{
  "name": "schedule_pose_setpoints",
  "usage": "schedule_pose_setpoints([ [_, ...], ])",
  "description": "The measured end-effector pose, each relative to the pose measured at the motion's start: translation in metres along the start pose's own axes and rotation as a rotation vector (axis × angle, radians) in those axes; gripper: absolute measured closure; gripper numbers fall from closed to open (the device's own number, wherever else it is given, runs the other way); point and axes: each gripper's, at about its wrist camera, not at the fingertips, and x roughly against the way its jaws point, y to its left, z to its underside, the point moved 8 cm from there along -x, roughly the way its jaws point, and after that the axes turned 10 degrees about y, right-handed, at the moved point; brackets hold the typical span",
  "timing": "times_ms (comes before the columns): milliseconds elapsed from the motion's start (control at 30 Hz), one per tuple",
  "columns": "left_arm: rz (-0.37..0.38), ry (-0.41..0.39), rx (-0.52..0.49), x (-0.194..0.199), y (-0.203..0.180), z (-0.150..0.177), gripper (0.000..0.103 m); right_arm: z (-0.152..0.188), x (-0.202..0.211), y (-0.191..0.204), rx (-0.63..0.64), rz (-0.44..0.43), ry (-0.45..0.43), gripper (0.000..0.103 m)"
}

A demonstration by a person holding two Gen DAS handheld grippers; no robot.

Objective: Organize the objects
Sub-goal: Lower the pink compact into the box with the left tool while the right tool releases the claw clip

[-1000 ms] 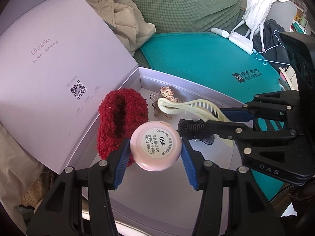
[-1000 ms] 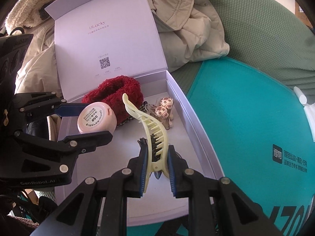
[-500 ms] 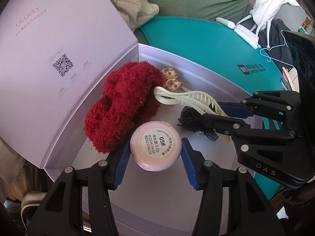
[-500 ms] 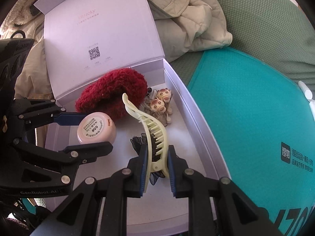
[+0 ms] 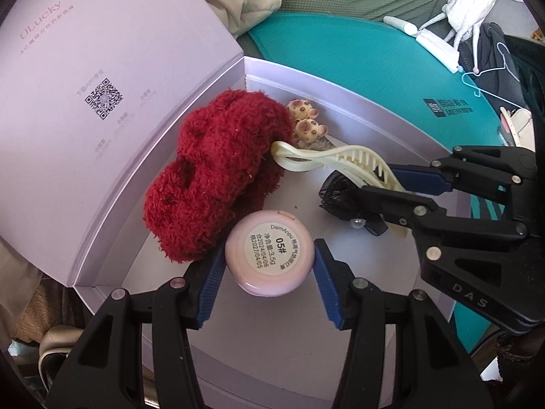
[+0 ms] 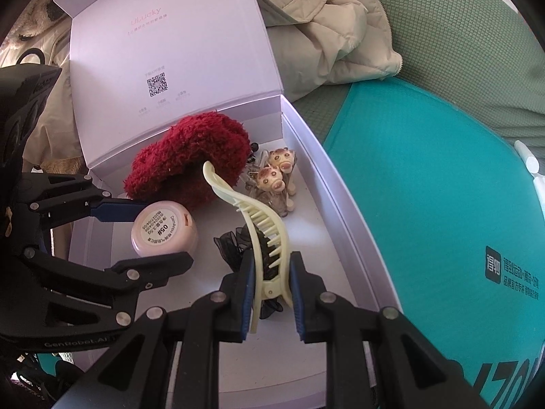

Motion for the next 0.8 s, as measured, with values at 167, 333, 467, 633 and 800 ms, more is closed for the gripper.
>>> schedule_pose_setpoints([
  [167,-0.013,-0.019,0.004,0.003,-0.003,0.0,0.053,0.002,-0.001,-0.005,-0.013,0.016,0.008,0.08],
  [333,-0.015,-0.04,0.023,0.011,-0.005,0.001,0.046,0.005,0.003,-0.008,-0.029,0.025,0.0,0.075],
  [467,-0.036,-0.062,0.025,0.022,-0.006,0.004,0.046,0.008,0.009,-0.007,-0.023,0.036,-0.016,0.069],
  [633,-0.064,-0.088,0.026,0.042,-0.004,0.012,0.043,0.013,0.022,-0.007,-0.026,0.036,-0.033,0.061],
  [800,-0.045,-0.118,0.017,0.063,-0.011,0.018,0.043,0.018,0.04,-0.009,-0.033,0.047,-0.058,0.06],
])
